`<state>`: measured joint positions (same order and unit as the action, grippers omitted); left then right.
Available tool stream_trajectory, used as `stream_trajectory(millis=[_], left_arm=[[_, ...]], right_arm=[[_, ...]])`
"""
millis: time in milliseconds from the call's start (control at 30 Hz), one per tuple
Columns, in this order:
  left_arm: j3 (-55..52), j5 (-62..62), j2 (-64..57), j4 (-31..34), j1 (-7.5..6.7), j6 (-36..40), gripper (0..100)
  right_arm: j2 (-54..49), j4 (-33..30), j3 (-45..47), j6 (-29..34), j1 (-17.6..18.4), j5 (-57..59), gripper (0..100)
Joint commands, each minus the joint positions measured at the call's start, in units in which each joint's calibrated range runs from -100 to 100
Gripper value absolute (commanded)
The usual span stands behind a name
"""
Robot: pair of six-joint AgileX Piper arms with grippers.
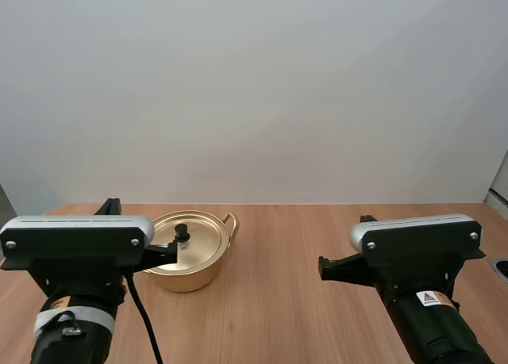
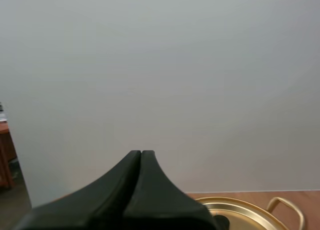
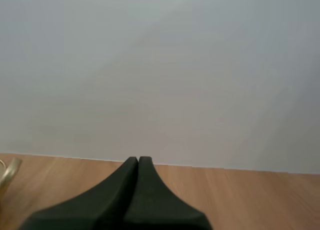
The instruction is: Open the pot, put the car inside, and close it
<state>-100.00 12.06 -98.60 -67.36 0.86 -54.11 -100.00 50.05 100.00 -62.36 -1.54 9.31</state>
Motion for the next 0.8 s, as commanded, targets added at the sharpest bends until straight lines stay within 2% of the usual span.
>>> stream_trajectory(millis=[0,67,167,233,333,433,533,600,667,767], left_arm=[[0.0,6.91,-0.05,10.35,0.03,-0.05,0],[0.0,8.79,-0.05,17.48,0.03,-0.05,0],[0.0,9.0,-0.05,28.79,0.03,-0.05,0],[0.0,7.8,-0.05,37.95,0.03,-0.05,0],[0.0,5.56,-0.05,50.68,0.03,-0.05,0],[0.0,0.58,-0.05,59.41,0.03,-0.05,0],[0.0,-7.63,-0.05,60.8,0.03,0.17,0],[0.0,-14.46,-0.05,58.78,0.03,2.75,0],[0.0,-17.97,-0.05,53.78,0.03,7.77,0],[0.0,-18.7,-0.05,47.81,0.03,19.61,0]], right_arm=[[0.0,-55.17,0.0,36.38,0.01,-0.01,0],[0.0,-57.65,0.0,45.67,0.01,-0.01,0],[0.0,-57.65,0.0,51.13,0.01,-0.01,0],[0.0,-57.65,0.0,53.28,0.01,0.3,0],[0.0,-57.08,0.0,54.67,0.01,7.54,0],[0.0,-50.79,0.0,54.67,0.01,12.86,0],[0.0,-44.02,0.0,54.67,0.01,18.8,0],[0.0,-43.14,0.0,54.67,0.01,22.9,0],[0.0,-43.14,0.0,54.67,0.01,22.73,0],[0.0,-43.14,0.0,54.67,0.01,22.73,0]])
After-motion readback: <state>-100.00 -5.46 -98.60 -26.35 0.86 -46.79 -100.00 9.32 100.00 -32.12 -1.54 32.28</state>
